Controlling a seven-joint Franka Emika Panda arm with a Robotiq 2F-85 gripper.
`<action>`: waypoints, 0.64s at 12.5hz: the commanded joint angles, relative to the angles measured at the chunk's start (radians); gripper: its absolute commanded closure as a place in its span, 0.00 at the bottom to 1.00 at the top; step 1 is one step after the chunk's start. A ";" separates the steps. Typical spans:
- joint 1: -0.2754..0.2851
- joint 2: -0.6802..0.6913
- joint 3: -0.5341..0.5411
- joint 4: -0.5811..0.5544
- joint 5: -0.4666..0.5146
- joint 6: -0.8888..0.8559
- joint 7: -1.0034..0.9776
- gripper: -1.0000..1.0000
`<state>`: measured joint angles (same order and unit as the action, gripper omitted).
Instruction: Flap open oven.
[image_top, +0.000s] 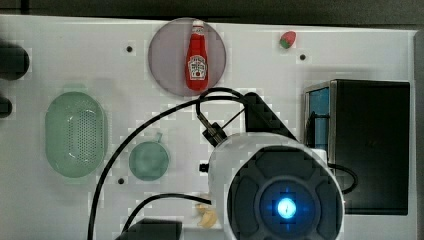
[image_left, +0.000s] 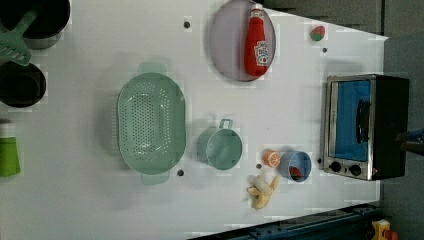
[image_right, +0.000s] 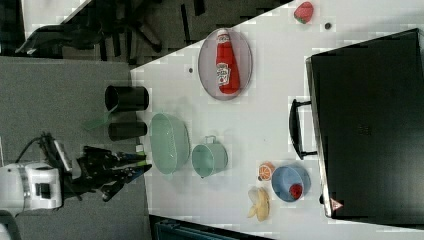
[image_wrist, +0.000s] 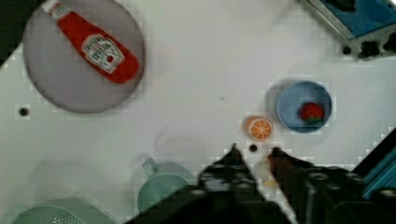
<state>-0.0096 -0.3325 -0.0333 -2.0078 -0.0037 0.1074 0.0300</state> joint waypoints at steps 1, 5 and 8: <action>-0.017 -0.009 -0.032 -0.020 -0.006 0.006 -0.041 0.83; -0.019 0.007 -0.109 -0.035 -0.009 0.076 -0.478 0.83; -0.024 0.049 -0.181 -0.041 -0.031 0.118 -0.824 0.83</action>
<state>-0.0283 -0.3115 -0.1934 -2.0391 -0.0097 0.2363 -0.5391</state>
